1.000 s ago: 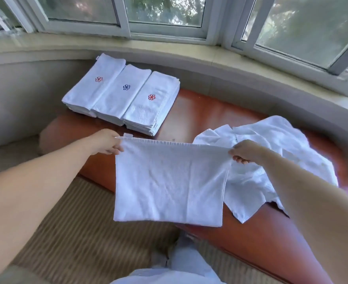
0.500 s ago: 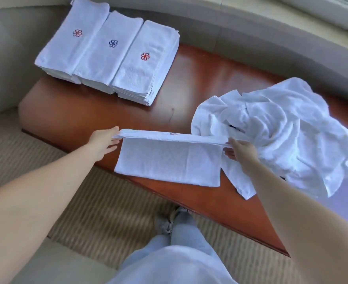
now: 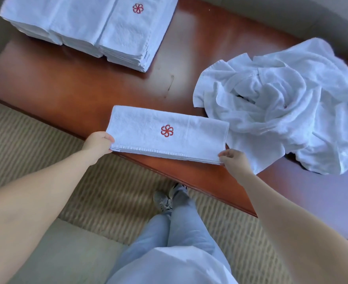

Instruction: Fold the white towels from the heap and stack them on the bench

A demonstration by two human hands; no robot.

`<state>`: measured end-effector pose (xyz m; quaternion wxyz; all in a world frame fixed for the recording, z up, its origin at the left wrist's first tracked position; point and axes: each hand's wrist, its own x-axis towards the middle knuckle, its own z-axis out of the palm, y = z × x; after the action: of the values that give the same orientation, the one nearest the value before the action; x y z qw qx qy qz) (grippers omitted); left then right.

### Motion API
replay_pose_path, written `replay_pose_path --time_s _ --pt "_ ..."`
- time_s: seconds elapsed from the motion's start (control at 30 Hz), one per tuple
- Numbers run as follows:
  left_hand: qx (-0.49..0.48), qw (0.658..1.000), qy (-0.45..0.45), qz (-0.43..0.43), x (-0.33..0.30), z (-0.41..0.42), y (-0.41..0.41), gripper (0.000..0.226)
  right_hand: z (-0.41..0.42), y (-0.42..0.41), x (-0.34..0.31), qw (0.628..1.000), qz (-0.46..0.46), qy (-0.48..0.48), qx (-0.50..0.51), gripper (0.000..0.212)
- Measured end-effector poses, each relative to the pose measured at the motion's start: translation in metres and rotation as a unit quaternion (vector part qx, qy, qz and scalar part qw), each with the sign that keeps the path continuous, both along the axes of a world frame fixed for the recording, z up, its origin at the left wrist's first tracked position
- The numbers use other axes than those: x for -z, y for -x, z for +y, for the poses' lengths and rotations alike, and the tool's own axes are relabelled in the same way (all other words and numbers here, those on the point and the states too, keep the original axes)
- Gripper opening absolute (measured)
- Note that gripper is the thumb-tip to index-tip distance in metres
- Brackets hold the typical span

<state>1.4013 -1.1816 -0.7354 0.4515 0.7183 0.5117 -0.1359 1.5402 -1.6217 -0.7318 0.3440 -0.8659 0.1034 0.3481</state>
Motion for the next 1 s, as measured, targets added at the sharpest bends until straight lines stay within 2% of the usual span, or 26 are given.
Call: replay_pose_path --time_s 0.17,0.37,0.47,0.53,0.6,0.67,0.73,0.8,0.87,1.0 --pt "0.08 0.993 -0.064 0.051 0.014 -0.008 0.016 0.03 0.002 0.013 0.01 0.998 -0.036 0.034 -0.036 0.015" --pt "0.181 0.973 -0.13 0.064 0.015 -0.012 0.027 0.018 0.01 0.021 0.014 0.993 -0.086 0.076 -0.023 0.02" --pt "0.244 0.953 -0.15 0.095 0.01 -0.014 0.028 0.02 0.019 0.024 0.01 0.992 -0.084 0.09 -0.017 0.023" --pt "0.264 0.937 -0.202 0.107 0.004 -0.016 0.028 0.021 0.028 0.024 0.006 0.988 -0.093 0.122 -0.008 0.027" --pt "0.267 0.923 -0.267 0.071 -0.002 -0.02 0.022 0.018 0.042 0.022 0.003 0.974 -0.145 0.168 -0.045 0.03" --pt "0.293 0.912 -0.287 0.009 -0.003 -0.028 0.006 0.012 0.065 0.019 0.004 0.951 -0.218 0.174 -0.133 0.033" --pt "0.353 0.894 -0.271 -0.051 0.003 -0.044 -0.017 0.025 0.092 0.016 0.011 0.929 -0.267 0.146 -0.212 0.036" --pt "0.427 0.863 -0.261 -0.073 0.016 -0.061 -0.042 0.044 0.116 0.012 0.024 0.917 -0.272 0.136 -0.257 0.044" --pt "0.478 0.831 -0.28 -0.055 0.037 -0.071 -0.057 0.055 0.127 0.009 0.042 0.909 -0.258 0.161 -0.285 0.054" --pt "0.494 0.799 -0.342 -0.019 0.075 -0.063 -0.051 0.064 0.105 -0.004 0.069 0.899 -0.278 0.199 -0.274 0.068"
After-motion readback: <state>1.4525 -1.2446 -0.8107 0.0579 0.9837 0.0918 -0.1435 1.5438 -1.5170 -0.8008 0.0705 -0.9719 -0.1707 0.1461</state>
